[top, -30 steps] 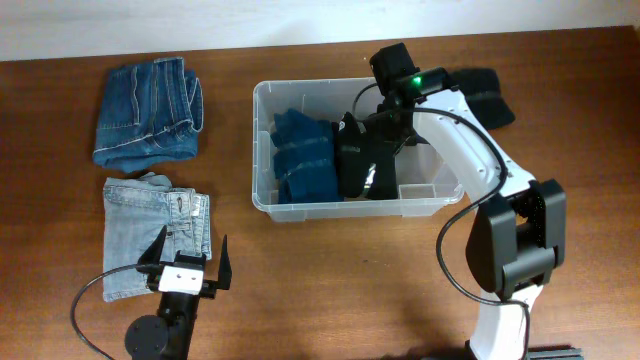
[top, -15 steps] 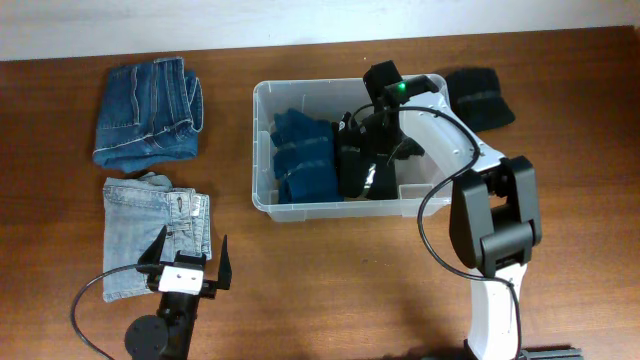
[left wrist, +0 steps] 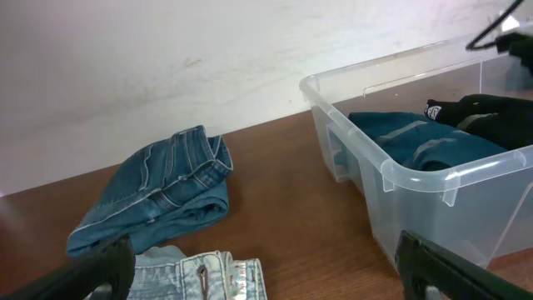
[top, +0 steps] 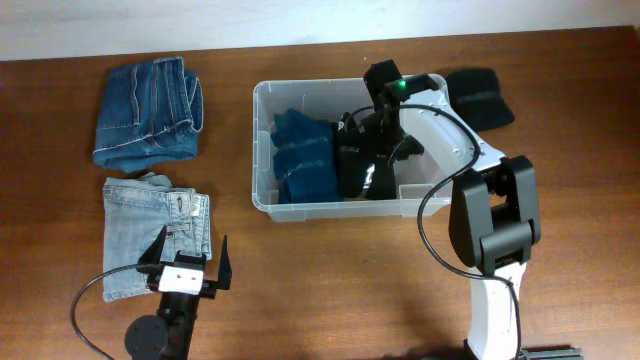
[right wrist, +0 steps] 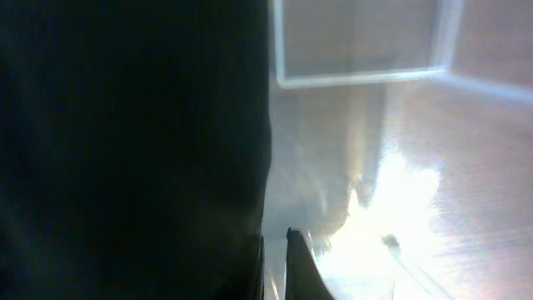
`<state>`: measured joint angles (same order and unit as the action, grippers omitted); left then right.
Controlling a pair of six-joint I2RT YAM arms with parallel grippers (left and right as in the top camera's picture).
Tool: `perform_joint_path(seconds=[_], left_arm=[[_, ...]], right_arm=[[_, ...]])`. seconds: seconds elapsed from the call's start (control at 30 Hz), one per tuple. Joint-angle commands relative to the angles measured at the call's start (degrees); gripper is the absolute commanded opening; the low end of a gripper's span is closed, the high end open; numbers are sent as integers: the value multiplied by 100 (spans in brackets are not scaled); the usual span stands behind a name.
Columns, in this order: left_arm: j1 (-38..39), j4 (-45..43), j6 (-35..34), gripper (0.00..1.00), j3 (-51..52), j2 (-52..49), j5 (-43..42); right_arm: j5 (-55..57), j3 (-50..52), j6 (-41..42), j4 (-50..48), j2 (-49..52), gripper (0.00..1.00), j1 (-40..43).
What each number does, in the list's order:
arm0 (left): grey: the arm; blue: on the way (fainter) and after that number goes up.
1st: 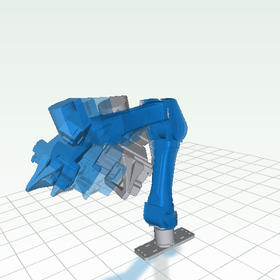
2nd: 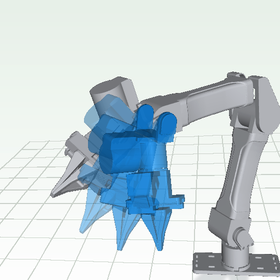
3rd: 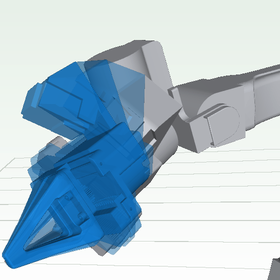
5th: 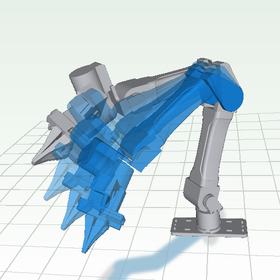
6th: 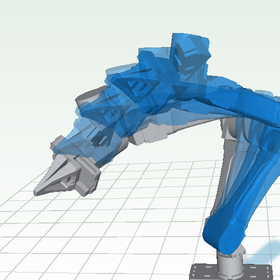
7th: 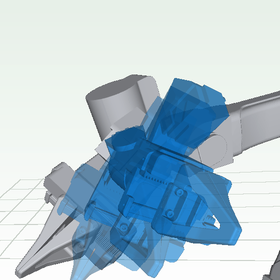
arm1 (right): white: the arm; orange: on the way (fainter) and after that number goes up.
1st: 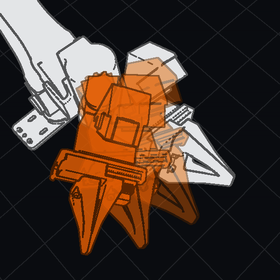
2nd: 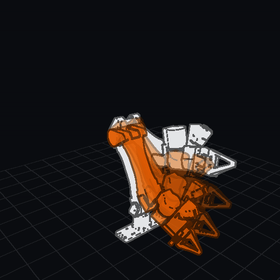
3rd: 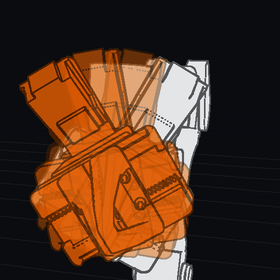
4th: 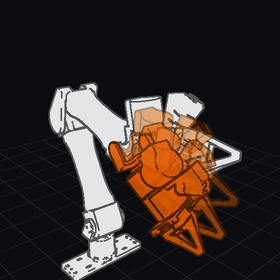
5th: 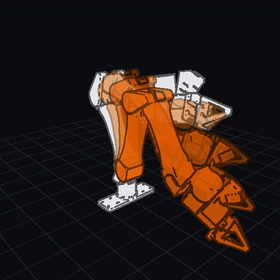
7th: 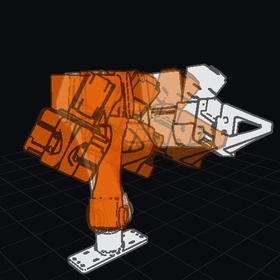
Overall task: Pack container
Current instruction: 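Lower the black bundle beside the teal one and release, then move the right gripper to the small black bundle at top right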
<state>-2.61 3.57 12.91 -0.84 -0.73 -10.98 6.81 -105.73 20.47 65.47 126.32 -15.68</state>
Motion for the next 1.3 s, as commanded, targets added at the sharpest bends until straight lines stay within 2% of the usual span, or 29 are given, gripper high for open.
perform_joint_path(seconds=[0.0,0.07,0.13,0.2,0.23,0.27,0.33,0.43,0.5,0.57,0.6,0.63,0.67,0.73,0.77,0.97,1.27], left_arm=[[-7,-2,90,100,33,39,-66],[-7,-2,87,99,33,39,-66],[-7,-2,90,99,33,39,-66],[-7,-2,90,99,33,39,-66],[-7,-2,87,99,33,39,-66],[-7,-2,90,100,33,39,-66],[-7,-2,90,99,33,39,-66],[-7,-2,90,99,33,39,-66],[-7,-2,90,99,33,39,-66],[-7,-2,90,100,33,39,-63],[-7,-2,87,99,33,39,-63],[-7,-2,90,99,33,39,-66],[-7,-2,90,99,33,39,-66],[-7,-2,90,99,33,39,-66],[-7,-2,90,99,33,39,-63],[-7,-2,90,99,33,39,-66],[-7,-2,90,99,33,39,-66]], right_arm=[[426,-734,-72,330,-59,4,2],[603,-1176,-72,625,-129,4,7],[868,-2013,-72,1093,-243,14,79],[962,-2575,-72,1349,-289,36,205],[986,-2846,-74,1453,-293,56,306],[1005,-3132,-81,1543,-293,68,442],[997,-3552,-308,1591,-293,75,793],[896,-3724,-562,1484,-293,75,1340],[422,-3700,-815,1340,-262,73,1759],[-186,-3648,-1034,1158,-177,65,2168],[-411,-3613,-1058,1049,-116,53,2356],[-603,-3580,-1058,935,-52,34,2531],[-750,-3556,-1056,833,2,23,2660],[-1036,-3482,-1051,592,153,8,2918],[-1161,-3442,-1034,468,243,4,3018],[-1823,-3429,-1176,-17,1115,4,3182],[-1823,-3429,-1213,-380,2002,4,2942]])
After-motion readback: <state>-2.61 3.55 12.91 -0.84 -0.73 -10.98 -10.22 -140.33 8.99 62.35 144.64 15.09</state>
